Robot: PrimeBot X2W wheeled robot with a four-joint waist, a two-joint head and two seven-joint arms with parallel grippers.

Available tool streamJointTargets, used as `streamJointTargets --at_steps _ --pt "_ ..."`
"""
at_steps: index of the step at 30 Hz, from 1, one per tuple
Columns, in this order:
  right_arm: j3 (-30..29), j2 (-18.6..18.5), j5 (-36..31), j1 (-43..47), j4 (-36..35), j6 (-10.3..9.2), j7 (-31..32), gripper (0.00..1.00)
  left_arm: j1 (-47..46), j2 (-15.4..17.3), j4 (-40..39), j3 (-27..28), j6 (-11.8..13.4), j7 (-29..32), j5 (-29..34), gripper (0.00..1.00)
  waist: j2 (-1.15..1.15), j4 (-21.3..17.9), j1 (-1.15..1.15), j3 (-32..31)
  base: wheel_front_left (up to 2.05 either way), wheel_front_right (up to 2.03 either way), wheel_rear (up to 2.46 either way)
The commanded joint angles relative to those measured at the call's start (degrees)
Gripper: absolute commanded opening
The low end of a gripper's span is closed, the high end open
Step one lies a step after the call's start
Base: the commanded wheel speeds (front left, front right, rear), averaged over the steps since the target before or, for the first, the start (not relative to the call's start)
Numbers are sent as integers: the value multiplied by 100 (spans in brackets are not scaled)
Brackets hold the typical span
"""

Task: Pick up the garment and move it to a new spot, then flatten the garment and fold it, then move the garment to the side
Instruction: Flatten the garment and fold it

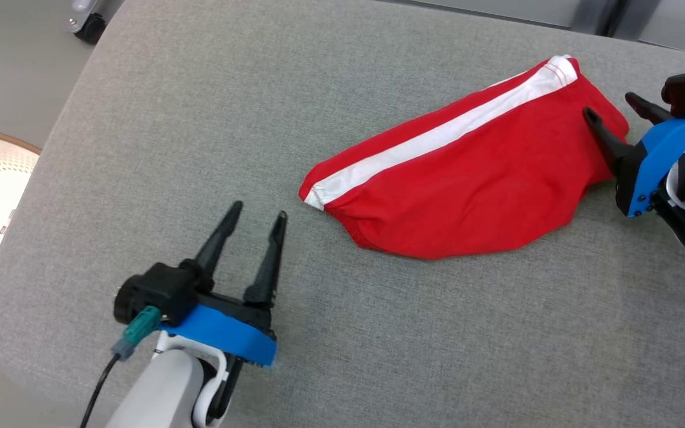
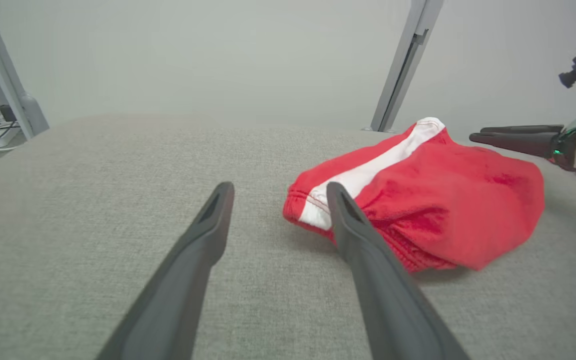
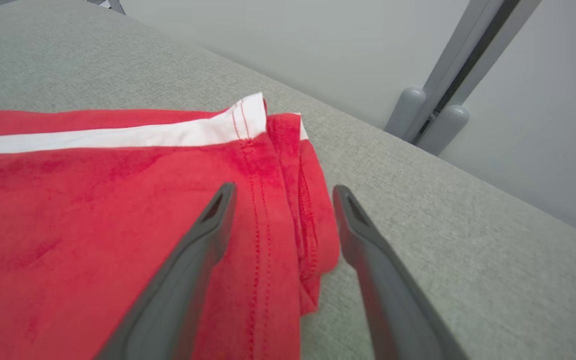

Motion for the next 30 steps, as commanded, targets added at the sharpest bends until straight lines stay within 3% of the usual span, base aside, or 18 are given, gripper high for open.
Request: streamJointTargets --at_steps 1,9,15,21,22,23,24,30 --pt "18 -23 7 100 61 -1 50 100 80 -22 -112 177 74 -25 87 100 0 40 1 13 0 0 0" --pt "46 18 -3 92 304 -2 388 100 483 -309 -893 1418 377 -25 668 100 0 113 1 46 0 0 0" --pt "58 69 1 100 435 -2 603 100 682 -584 -1281 2279 434 -25 1135 100 0 120 1 80 0 0 0" --pt "73 113 25 175 413 -1 807 100 791 -782 -1404 2785 368 -25 1361 100 0 123 1 102 0 0 0" --pt "77 123 16 180 386 -1 830 83 786 -803 -1401 2825 341 -25 1386 100 0 119 1 102 0 0 0" --pt "79 148 12 178 330 -1 824 22 794 -820 -1389 2869 331 -25 1411 100 0 112 1 98 0 0 0" --pt "80 156 6 164 298 -1 788 0 803 -832 -1377 2906 310 -25 1423 100 0 102 1 93 0 0 0" --pt "64 234 62 159 144 -1 495 0 825 -866 -1296 3014 251 -25 1506 100 0 -51 1 -16 0 0 0"
